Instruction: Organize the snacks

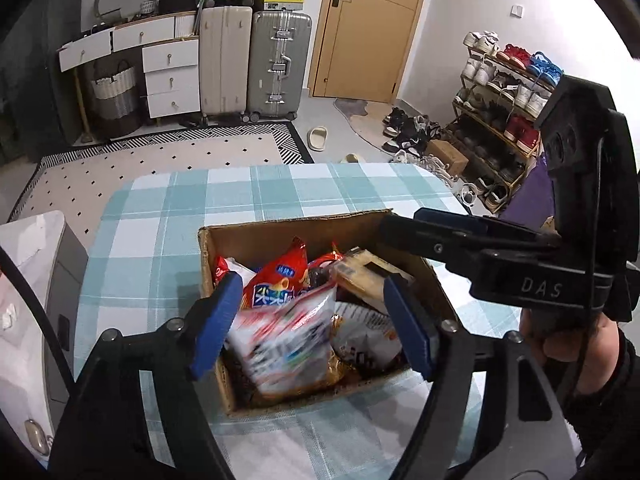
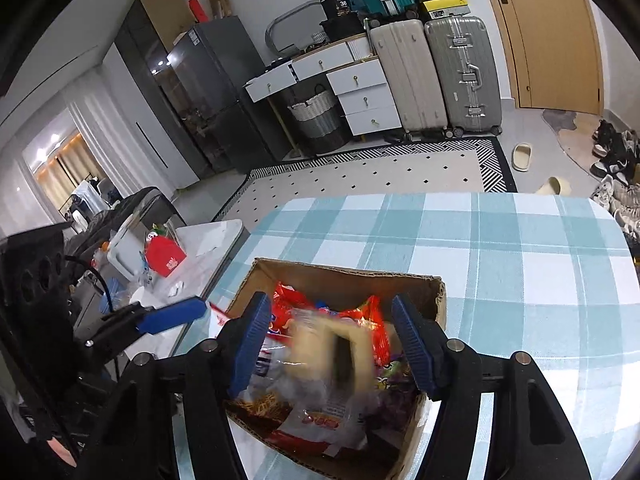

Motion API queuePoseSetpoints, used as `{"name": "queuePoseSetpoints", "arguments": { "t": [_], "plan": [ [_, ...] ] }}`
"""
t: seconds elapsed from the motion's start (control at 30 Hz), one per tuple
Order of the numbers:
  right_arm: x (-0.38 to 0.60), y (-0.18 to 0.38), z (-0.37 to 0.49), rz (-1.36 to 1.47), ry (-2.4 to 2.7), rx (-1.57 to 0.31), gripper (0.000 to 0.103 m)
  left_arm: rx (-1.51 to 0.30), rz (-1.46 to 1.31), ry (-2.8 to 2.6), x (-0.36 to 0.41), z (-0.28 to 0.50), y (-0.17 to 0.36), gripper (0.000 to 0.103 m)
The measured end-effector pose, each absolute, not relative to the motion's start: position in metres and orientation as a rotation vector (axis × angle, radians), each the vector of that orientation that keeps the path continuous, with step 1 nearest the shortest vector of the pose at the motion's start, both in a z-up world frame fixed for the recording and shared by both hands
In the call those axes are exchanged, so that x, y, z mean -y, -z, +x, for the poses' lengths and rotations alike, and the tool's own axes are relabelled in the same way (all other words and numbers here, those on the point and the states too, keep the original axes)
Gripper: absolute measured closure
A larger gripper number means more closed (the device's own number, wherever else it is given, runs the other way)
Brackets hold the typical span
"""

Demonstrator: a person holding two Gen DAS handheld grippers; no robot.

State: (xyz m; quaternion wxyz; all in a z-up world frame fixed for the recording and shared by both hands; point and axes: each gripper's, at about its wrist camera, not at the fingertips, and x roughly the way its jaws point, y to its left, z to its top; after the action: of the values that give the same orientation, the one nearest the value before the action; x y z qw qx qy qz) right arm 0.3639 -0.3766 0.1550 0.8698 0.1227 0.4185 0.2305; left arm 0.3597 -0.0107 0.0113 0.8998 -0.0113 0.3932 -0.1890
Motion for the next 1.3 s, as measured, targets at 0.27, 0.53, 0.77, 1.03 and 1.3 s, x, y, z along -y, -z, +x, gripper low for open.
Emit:
{"name": "queuePoseSetpoints", "arguments": {
  "t": [0.27,0.53,0.77,1.03,1.3],
  "plan": [
    [0.379,-0.177,0.345,0.244,-0.487,-0.816,0.032,-0.791,-0.017,0.371,0.006,0.339,-0.026,0.032],
    [0.383,-0.212,0.31,0.223,-0.496,-0.731,0.026,-0.638,0.055,0.279,0.007,0.291,-0.063,0.02],
    [0.393,-0.242,0.269,0.208,-0.48,-0.642,0.017,-0.522,0.082,0.249,0.006,0.242,-0.101,0.018],
    [0.411,-0.264,0.209,0.175,-0.461,-0.512,0.005,-0.36,0.14,0.15,0.002,0.18,-0.131,0.0],
    [0.43,-0.262,0.157,0.158,-0.458,-0.421,0.001,-0.34,0.117,0.113,-0.014,0.14,-0.131,0.0]
  ]
}}
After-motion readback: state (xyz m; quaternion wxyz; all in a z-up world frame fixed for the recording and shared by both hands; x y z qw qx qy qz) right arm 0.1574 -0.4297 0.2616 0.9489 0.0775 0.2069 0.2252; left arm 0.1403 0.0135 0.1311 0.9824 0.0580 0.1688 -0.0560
